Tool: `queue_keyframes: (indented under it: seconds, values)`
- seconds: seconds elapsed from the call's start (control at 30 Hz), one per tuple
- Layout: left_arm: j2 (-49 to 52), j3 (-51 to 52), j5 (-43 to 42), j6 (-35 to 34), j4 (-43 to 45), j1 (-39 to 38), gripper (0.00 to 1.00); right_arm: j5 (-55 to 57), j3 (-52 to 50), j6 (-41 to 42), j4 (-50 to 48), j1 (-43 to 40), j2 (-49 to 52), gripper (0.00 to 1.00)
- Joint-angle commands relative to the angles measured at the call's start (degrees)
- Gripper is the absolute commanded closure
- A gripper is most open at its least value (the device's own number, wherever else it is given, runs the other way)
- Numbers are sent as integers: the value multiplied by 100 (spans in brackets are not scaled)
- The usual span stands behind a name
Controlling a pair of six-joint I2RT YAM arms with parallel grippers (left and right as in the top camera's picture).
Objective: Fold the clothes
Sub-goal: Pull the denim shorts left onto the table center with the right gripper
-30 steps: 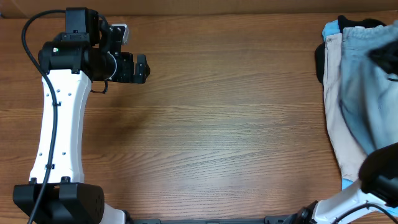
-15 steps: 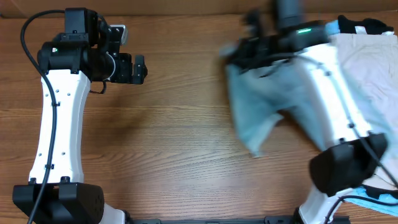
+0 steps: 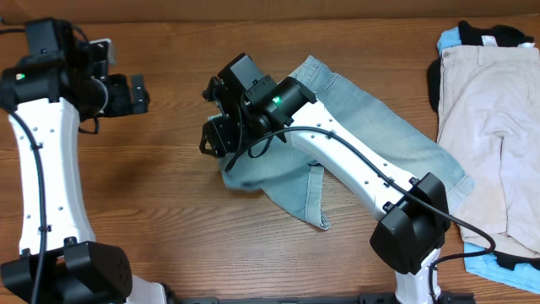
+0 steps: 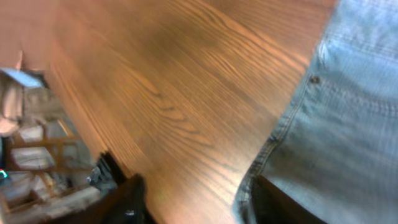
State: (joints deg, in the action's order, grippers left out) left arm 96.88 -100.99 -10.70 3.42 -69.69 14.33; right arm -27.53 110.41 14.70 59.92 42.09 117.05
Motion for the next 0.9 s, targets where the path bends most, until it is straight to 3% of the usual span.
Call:
queue_keyframes:
  seconds: [0.0, 0.13, 0.47, 0.87]
  values:
    - [-17, -160, -304, 284, -20, -2, 0, 195, 33, 68, 243, -461, -531, 34]
    - [15, -155, -693, 625, 7, -205, 0, 310, 33, 188, 787, -1364, -907, 20]
    - [949, -140, -717, 1322, 11, -1314, 0, 807, 20, -107, 1873, -3624, -964, 7]
    - [2608, -140, -479, 1589, 560, -2146, 0, 957, 15, -474, 2039, -4210, -964, 3]
